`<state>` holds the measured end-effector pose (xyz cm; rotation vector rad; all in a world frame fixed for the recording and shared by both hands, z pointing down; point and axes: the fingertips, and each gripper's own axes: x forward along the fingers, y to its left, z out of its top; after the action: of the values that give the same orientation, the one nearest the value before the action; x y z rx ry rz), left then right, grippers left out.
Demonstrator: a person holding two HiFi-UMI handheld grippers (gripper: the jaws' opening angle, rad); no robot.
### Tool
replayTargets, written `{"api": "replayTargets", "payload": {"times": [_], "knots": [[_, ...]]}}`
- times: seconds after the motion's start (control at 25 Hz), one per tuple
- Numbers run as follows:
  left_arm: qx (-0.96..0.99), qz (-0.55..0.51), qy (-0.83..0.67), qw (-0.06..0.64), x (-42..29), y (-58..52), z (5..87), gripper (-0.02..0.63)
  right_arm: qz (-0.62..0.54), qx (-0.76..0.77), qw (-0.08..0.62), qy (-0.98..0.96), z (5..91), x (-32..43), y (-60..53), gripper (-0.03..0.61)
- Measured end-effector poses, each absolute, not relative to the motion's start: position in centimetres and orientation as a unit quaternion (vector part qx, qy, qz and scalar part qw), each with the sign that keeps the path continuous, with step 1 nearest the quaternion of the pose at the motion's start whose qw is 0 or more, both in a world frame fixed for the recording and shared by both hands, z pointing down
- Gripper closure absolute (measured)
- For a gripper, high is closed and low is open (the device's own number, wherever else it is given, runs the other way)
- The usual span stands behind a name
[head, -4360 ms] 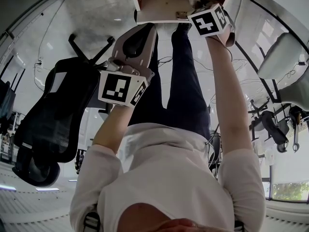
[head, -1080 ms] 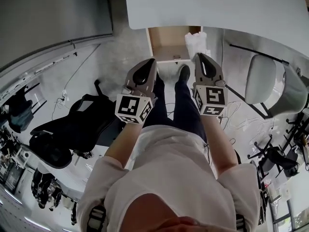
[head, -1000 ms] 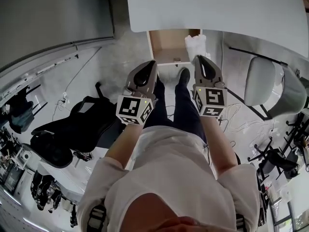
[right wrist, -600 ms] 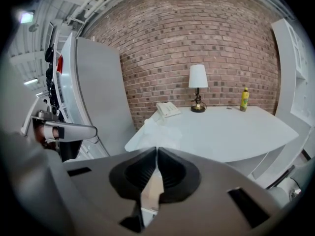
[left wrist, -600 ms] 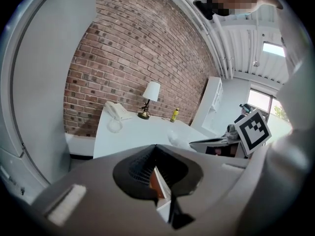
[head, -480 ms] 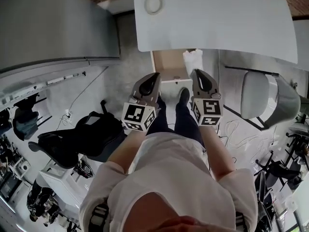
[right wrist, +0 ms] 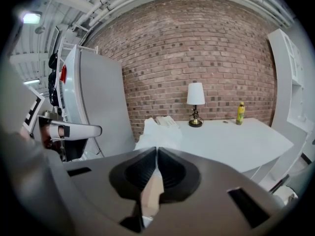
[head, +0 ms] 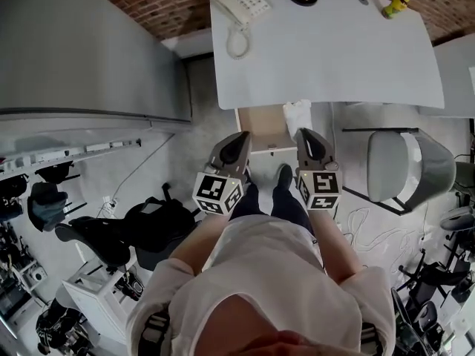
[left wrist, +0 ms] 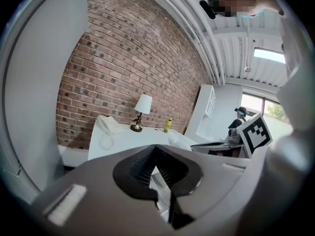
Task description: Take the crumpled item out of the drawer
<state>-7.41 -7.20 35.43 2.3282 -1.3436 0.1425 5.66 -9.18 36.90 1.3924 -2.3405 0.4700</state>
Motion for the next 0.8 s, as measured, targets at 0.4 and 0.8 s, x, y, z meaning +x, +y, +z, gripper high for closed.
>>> {"api": "replayTargets", "payload": {"times": [0.4, 0.8], "knots": [[0.846, 0.038, -0.494, 0.197, -7.9, -6.3, 31.7, 0.604, 0.15, 0.471, 0.16, -0.855, 32.8, 3.7, -7.4, 0.561], [0.845, 0.023, -0.505, 0.174, -8.7, -5.8, 28.1, 0.604, 0.134, 0.464, 0.134, -0.865, 29.1, 2.7, -6.7, 0.561]]}}
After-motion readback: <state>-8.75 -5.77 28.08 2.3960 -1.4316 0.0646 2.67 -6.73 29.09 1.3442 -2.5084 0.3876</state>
